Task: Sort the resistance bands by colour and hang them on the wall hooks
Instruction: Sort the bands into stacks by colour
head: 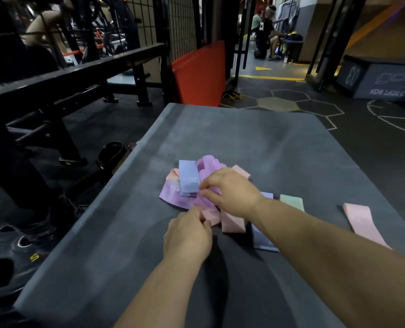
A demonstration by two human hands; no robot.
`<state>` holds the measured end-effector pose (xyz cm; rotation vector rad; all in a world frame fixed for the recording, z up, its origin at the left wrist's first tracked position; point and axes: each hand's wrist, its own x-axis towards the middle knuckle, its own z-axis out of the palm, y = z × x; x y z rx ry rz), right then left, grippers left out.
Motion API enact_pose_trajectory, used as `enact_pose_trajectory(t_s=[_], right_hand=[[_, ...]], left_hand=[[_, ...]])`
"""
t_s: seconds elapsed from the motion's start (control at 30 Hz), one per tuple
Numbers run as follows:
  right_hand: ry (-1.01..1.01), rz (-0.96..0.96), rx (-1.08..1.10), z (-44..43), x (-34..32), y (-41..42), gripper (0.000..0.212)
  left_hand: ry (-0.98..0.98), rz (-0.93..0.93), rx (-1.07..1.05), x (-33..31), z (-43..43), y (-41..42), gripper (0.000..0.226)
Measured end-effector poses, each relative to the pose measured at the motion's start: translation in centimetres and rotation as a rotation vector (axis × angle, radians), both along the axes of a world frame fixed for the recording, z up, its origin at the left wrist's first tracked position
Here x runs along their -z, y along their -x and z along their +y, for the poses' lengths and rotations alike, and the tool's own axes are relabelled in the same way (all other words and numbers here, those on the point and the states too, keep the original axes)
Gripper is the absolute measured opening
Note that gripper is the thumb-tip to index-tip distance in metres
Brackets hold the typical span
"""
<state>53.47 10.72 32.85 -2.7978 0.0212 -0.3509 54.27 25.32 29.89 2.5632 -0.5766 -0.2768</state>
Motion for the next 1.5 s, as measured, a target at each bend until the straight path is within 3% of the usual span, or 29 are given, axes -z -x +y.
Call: enact_pose_trajectory(t_s=[0.1, 0.43, 0.63, 0.87, 0.97, 1.07, 1.17, 1.33, 1.5], right_hand=[[0.049, 0.009, 0.031, 1.2, 0.9, -1.6, 0.019], [0.140, 0.237, 0.289, 3.2, 1.5, -4.4, 0.028], [0.177, 0.098, 0.301, 4.2, 0.6, -3.3, 0.029], [0.233, -0.028, 0.076, 4.8, 0.8, 2.1, 0.022], [0.162, 0.047, -0.013, 4.9, 1.5, 6.3, 0.024], [0.118, 0.104, -0.070, 4.8, 2.2, 9.8, 0.038], [0.021, 0.118, -0.094, 4.8, 2.5, 12.7, 0.030], [-0.202, 0.134, -0.058, 4.3, 2.2, 18.3, 0.017], [-0.281, 0.099, 0.141, 2.5, 2.5, 22.9, 0.033]], left_hand=[[-0.052, 0.006, -0.003, 0.4, 1.0, -0.8, 0.023], [0.114, 0.094, -0.074, 0.7, 2.3, -2.1, 0.023], [0.198, 0.138, -0.084, 0.2, 2.5, -1.7, 0.020], [0.330, 0.252, -0.213, -1.3, 3.3, -0.8, 0.027], [0.396, 0.332, -0.236, -1.5, 3.2, 0.3, 0.032], [0.389, 0.375, -0.220, -1.1, 3.0, 1.6, 0.029], [0.353, 0.383, -0.214, -1.0, 2.9, 3.1, 0.041], [0.261, 0.295, -0.168, -0.6, 3.4, 4.9, 0.065], [0.266, 0.267, -0.166, -0.2, 3.3, 6.4, 0.082]])
